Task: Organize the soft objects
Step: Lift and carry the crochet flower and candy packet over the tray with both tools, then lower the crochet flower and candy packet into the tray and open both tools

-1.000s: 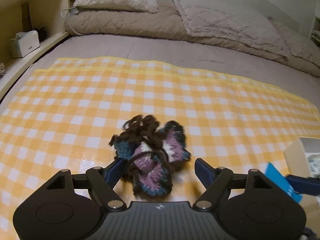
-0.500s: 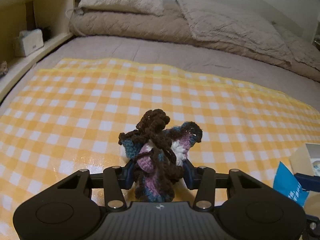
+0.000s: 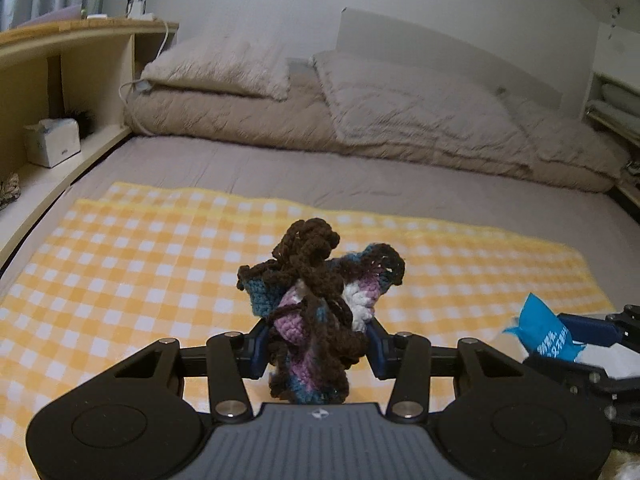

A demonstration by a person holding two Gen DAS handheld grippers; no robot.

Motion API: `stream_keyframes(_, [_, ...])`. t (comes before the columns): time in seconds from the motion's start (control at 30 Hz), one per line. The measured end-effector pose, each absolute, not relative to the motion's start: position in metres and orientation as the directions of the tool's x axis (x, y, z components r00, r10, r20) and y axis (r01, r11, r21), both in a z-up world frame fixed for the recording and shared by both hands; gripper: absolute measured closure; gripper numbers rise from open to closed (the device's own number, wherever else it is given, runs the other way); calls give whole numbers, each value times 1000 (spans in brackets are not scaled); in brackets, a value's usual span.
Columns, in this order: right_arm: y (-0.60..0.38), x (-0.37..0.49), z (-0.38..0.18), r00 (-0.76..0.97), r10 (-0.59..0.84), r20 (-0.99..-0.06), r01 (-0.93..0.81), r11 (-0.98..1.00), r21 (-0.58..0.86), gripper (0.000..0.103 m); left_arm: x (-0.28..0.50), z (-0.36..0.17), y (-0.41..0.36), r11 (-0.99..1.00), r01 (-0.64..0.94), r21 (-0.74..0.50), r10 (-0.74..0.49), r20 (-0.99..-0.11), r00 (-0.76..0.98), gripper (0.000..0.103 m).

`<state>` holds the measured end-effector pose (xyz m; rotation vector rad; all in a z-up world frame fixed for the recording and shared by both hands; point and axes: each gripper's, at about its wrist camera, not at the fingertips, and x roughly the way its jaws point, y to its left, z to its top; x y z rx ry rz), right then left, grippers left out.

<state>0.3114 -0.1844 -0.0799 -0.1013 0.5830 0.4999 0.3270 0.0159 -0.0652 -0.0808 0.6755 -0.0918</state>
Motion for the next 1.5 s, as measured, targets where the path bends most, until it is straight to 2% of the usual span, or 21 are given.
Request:
stream_keyframes(0.43, [-271, 292, -50, 816, 291, -499, -314, 949, 39, 48, 308, -34, -58, 973, 178, -149, -230, -535, 813, 56])
stream_keyframes(0.77, [-350, 287, -49, 841, 116, -529, -113, 993, 38, 48, 303, -35, -145, 918, 345, -196, -396, -509, 764, 55])
stream_keyframes(1.1, [-412, 286, -62, 814, 19, -580, 41, 995, 90, 48, 295, -70, -229, 819, 544, -184, -540, -571, 618, 55])
stream_keyframes(1.33, [-445, 291, -81, 764, -27, -645, 127, 986, 110, 48, 299, -109, -269, 740, 649, -178, -578, -660, 479, 55])
stream_keyframes(1.5, [-455, 292, -92, 745, -28, -666, 140, 983, 115, 48, 311, -128, -282, 736, 655, -172, -568, -683, 459, 55])
